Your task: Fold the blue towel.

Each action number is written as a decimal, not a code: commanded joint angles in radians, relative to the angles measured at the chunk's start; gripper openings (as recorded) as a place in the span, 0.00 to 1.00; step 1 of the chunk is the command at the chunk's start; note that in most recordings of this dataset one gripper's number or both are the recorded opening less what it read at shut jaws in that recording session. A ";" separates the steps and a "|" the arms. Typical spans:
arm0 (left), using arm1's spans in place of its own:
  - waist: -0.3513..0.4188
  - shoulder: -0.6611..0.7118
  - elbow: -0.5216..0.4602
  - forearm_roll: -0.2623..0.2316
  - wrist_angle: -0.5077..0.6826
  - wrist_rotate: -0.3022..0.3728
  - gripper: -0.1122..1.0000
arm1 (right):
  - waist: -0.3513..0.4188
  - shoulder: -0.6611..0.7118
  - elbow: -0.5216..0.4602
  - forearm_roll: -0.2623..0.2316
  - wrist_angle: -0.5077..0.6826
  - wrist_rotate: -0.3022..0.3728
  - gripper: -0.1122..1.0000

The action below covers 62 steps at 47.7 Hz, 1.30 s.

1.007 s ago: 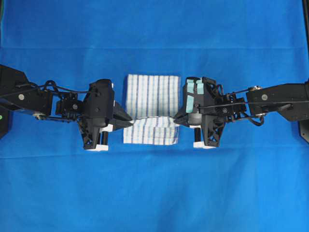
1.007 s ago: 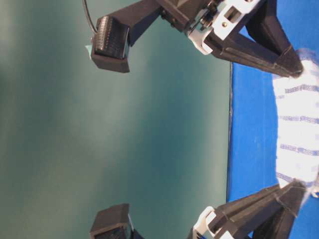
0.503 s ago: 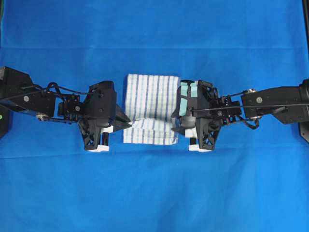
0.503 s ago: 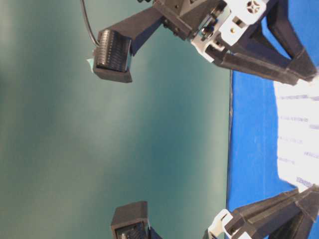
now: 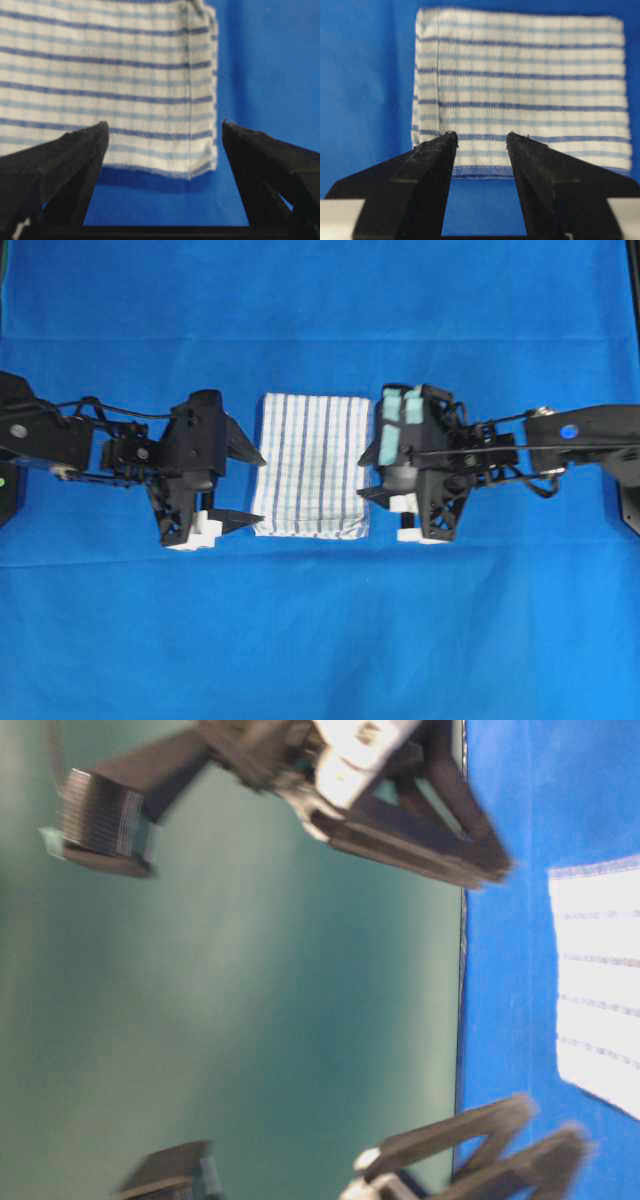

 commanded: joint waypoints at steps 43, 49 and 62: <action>0.011 -0.933 0.305 0.003 0.104 0.103 0.87 | 0.003 -0.891 0.387 -0.061 -0.008 0.002 0.56; 0.023 -1.006 0.360 0.002 0.107 0.103 0.87 | 0.003 -0.980 0.466 -0.061 -0.009 0.008 0.56; 0.066 -1.124 0.500 -0.002 0.081 0.074 0.87 | -0.002 -1.035 0.591 -0.057 -0.049 0.015 0.56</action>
